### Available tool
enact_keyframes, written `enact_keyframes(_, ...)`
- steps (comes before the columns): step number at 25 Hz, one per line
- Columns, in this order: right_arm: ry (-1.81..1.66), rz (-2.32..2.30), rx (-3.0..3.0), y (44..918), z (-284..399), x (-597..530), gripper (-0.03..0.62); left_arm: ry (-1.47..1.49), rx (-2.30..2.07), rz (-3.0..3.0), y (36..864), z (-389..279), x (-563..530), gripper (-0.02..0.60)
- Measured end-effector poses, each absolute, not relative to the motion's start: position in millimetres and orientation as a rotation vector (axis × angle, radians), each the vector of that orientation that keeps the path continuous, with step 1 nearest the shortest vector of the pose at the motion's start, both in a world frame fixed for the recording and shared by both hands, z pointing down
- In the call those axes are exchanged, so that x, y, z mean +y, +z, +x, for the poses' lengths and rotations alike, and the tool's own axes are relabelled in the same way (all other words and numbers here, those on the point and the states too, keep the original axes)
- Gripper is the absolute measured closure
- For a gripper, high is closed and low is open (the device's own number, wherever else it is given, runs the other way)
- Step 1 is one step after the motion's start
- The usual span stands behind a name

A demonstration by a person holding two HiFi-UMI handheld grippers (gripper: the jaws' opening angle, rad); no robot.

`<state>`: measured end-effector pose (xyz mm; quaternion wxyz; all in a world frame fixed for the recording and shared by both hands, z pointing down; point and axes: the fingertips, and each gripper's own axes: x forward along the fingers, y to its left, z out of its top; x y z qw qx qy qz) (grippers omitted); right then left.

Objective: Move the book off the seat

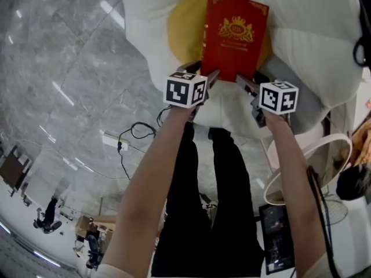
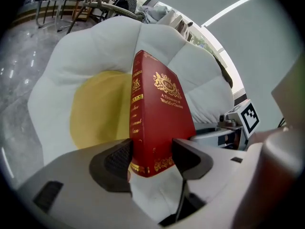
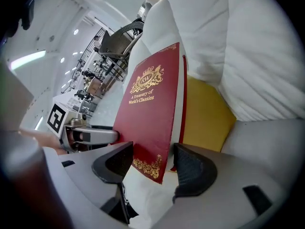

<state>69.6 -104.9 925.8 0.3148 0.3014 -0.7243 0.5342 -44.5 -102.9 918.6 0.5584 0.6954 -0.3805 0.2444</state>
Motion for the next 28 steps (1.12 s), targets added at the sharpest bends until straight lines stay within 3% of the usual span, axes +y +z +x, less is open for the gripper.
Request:
enact_keyframes(15, 1.341, 0.812, -1.956, 767, 45, -72, 0.312, 0.537, -0.906, 1.670, 760, -69, -68, 0.321)
enact_keyframes(28, 1.394, 0.946, -1.965, 702, 38, -7, 0.312, 0.588, -0.852, 1.719, 696, -77, -15, 0.321)
